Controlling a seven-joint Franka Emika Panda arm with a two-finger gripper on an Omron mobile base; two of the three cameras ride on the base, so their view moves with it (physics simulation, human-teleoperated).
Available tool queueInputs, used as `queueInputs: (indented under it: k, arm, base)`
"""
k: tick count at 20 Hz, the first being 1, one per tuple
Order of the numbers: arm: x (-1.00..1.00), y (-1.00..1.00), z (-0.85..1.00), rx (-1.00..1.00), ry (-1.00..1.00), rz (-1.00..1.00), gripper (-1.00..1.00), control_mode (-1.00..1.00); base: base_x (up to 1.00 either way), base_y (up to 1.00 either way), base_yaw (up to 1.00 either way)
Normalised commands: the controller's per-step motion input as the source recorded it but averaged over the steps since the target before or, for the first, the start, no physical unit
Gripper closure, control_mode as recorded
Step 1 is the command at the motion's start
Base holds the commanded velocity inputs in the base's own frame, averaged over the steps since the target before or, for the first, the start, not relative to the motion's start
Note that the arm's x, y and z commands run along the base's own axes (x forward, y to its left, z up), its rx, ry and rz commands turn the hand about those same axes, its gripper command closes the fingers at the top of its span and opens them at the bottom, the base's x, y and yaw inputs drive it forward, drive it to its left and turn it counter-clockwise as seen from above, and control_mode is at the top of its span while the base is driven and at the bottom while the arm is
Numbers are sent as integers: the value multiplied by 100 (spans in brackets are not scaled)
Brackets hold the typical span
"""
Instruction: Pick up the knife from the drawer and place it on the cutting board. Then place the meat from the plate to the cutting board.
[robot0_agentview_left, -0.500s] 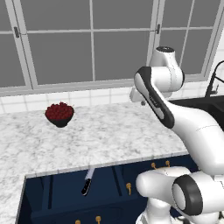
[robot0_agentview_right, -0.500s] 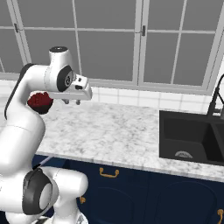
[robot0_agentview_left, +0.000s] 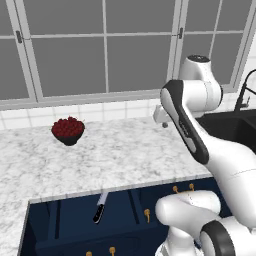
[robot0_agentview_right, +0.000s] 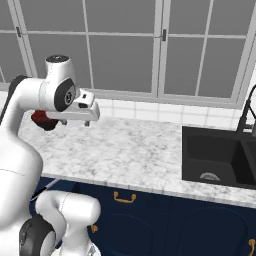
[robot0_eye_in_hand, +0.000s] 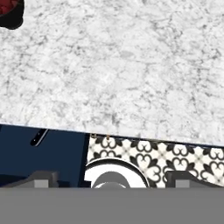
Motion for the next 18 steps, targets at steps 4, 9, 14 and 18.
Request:
queueInputs:
  k: [4,9,14,18]
  arm:
    - [-58,3,-3,0,0,0,-100,-100]
    - [-63,2,-13,0,-1,0,-100,-100]
    - [-61,0,-9,0,-1,0,-100,-100]
    - [-28,0,-2,0,-2,0,-100,-100]
  base:
    - [0,0,0]
    - [0,0,0]
    - [0,0,0]
    - [0,0,0]
